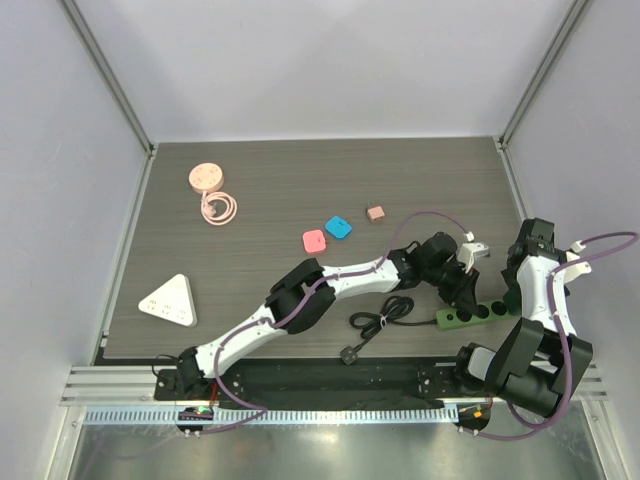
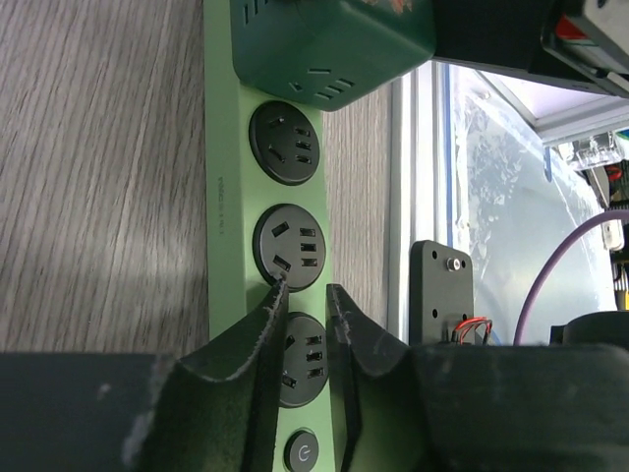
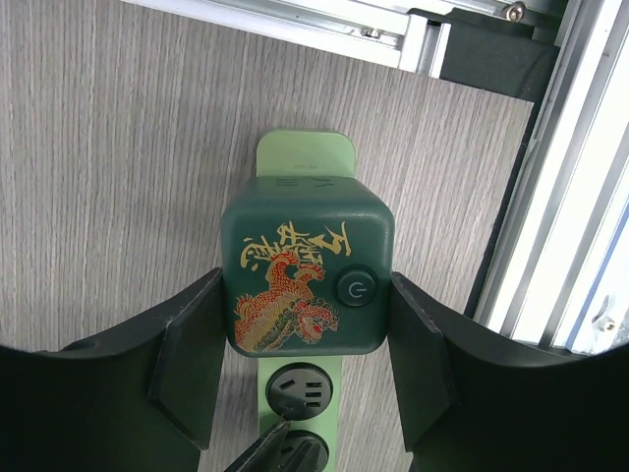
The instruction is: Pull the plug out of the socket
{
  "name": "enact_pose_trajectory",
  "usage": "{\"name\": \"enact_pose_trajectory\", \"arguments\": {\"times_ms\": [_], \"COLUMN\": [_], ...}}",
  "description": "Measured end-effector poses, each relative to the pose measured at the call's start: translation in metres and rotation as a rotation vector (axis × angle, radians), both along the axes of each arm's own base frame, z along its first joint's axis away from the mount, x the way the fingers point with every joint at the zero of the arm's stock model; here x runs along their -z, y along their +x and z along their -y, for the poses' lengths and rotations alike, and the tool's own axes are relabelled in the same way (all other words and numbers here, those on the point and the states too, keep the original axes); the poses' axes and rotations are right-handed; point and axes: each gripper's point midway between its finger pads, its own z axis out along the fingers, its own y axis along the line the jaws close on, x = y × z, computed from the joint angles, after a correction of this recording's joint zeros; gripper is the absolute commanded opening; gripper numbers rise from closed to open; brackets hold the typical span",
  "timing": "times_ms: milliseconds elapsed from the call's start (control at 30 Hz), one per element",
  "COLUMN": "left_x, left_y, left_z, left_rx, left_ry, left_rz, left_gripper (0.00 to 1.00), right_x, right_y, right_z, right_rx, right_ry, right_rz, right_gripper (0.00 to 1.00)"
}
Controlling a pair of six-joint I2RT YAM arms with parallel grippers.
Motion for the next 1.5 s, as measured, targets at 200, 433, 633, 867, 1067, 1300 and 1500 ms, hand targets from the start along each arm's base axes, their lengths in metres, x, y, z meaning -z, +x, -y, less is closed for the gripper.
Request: {"name": "enact_pose_trajectory", "arguments": {"times_ms": [200, 433, 633, 867, 1067, 1300, 1500], "left_x": [0.002, 0.004, -0.003, -0.006, -0.006, -0.013, -0.015], "left_y": [-0.003, -0.003, -0.005, -0.021, -0.047, -0.037, -0.034], "left_z": [-0.001, -0.002, -0.004, -0.004, -0.015, -0.037, -0.062], "left_rx": [0.028, 0.037, 0.067, 0.108, 0.184, 0.180, 0.164], "left_ry": [0.008, 0.004, 0.024, 0.039, 0.046, 0.026, 0.045], "left_rz": [0.008, 0.021, 0.019, 0.031, -0.030, -0.059, -0.077], "left_gripper": [0.16, 0.04, 0.00, 0.17, 0.61, 0.63, 0.64], "right_x": [-0.001, -0.005, -0.020, -0.033, -0.036, -0.037, -0.039], "right_y": [-0.001, -0.002, -0.007, -0.004, 0.002, 0.006, 0.006], "right_z": [-0.002, -0.004, -0.011, -0.018, -0.022, -0.025, -0.026], "right_rx": [-0.001, -0.001, -0.009, -0.023, -0.025, -0.031, -0.036], "right_ry": [0.014, 0.028, 0.026, 0.058, 0.073, 0.085, 0.084], "right_rz": [-0.001, 0.012, 0.068, 0.096, 0.140, 0.164, 0.175], "right_gripper": [0.01, 0.01, 0.01, 0.01, 0.01, 0.01, 0.01]}}
